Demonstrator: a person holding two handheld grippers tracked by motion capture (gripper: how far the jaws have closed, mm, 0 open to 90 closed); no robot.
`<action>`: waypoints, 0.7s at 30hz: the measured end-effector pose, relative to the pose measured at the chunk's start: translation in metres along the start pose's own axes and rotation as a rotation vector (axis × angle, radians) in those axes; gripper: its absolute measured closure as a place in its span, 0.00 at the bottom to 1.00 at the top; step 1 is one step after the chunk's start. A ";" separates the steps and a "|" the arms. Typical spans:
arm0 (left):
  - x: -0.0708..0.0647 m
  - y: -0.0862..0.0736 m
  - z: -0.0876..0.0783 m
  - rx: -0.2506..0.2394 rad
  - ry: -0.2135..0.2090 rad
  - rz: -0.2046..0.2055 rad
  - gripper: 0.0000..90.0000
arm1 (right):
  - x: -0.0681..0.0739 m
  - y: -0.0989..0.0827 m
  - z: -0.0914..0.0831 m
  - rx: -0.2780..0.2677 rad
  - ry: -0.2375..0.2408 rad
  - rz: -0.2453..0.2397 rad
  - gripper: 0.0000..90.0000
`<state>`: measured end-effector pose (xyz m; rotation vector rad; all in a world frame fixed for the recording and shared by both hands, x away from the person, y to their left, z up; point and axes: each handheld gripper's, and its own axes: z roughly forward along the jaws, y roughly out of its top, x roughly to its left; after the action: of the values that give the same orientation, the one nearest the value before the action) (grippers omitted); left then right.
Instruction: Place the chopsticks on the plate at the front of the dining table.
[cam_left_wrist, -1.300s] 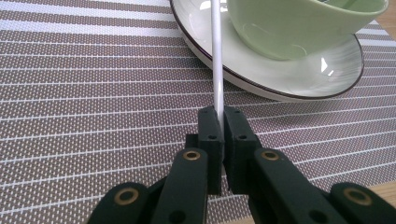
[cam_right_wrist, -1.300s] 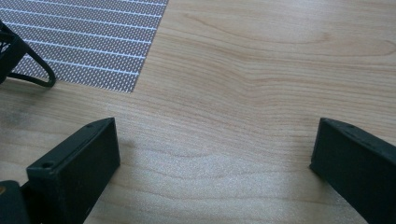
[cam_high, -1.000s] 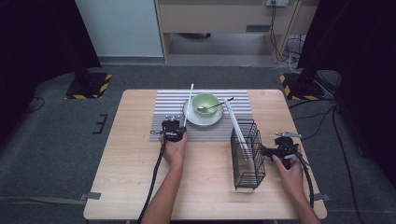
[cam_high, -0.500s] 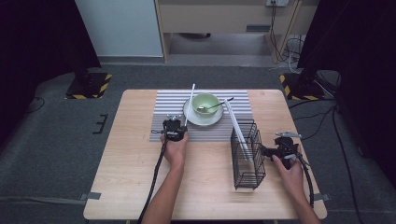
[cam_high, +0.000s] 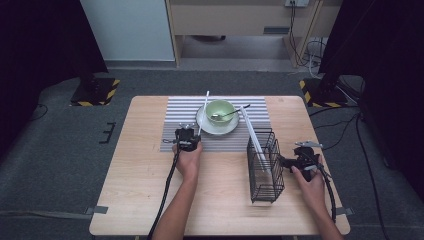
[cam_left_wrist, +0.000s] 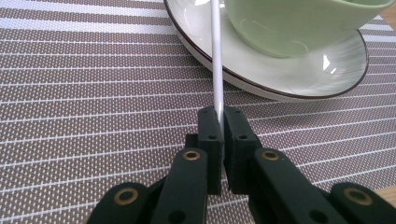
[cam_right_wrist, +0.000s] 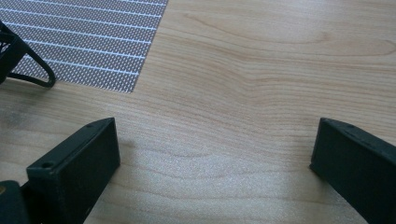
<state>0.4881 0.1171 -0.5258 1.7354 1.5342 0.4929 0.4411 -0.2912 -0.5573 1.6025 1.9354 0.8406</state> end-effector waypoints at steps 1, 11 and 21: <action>0.000 0.000 0.000 0.002 0.000 0.001 0.96 | 0.000 0.000 0.000 0.000 0.000 0.000 0.01; -0.001 -0.001 -0.001 0.001 -0.002 -0.004 0.95 | 0.000 0.000 0.000 0.000 -0.001 0.000 0.01; -0.002 -0.001 -0.001 -0.001 -0.002 -0.008 0.95 | 0.000 0.000 0.000 0.000 -0.001 0.000 0.01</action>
<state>0.4865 0.1155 -0.5257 1.7276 1.5386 0.4881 0.4411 -0.2911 -0.5573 1.6025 1.9346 0.8400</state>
